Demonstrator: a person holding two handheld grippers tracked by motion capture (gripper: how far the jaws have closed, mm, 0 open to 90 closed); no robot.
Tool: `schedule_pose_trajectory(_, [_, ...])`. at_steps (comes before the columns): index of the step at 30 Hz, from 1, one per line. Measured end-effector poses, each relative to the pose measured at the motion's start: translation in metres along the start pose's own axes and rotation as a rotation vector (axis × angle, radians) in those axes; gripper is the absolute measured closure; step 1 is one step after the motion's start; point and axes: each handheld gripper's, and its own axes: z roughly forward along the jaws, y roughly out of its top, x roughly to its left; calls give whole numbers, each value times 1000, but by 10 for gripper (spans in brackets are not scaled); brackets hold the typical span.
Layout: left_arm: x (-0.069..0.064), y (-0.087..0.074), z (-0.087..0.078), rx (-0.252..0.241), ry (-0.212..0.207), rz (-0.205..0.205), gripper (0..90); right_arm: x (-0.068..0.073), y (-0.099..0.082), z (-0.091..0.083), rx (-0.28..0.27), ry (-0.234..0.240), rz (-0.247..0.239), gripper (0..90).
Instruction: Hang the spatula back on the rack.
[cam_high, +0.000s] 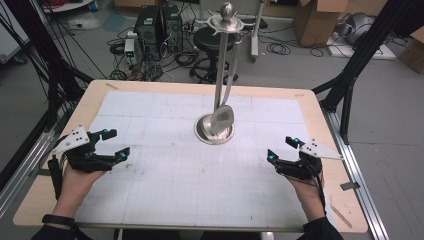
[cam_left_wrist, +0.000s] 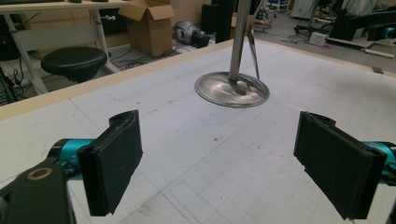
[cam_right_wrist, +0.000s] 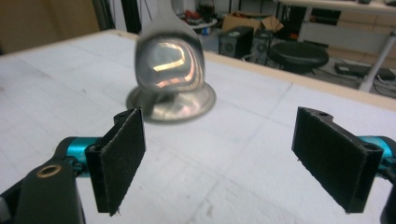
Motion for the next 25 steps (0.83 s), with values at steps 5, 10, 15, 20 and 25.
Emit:
schedule_pose_trajectory(5, [1,-1,0,8,3,0,158,-4,-6,2,26,-10,6,168])
schedule_pose_trajectory(10, [0,0,0,10,4,2,158,-3,-6,2,25,-12,-2,168])
schedule_pose_trajectory(15, [0,0,0,9,3,3,158,-3,-6,2,28,-14,-1,168])
schedule_pose_trajectory(20, [1,0,0,6,5,3,158,-3,-6,2,27,-15,-1,167])
schedule_pose_trajectory(25, [1,-1,1,11,7,0,158,-4,-6,3,31,-13,-1,164])
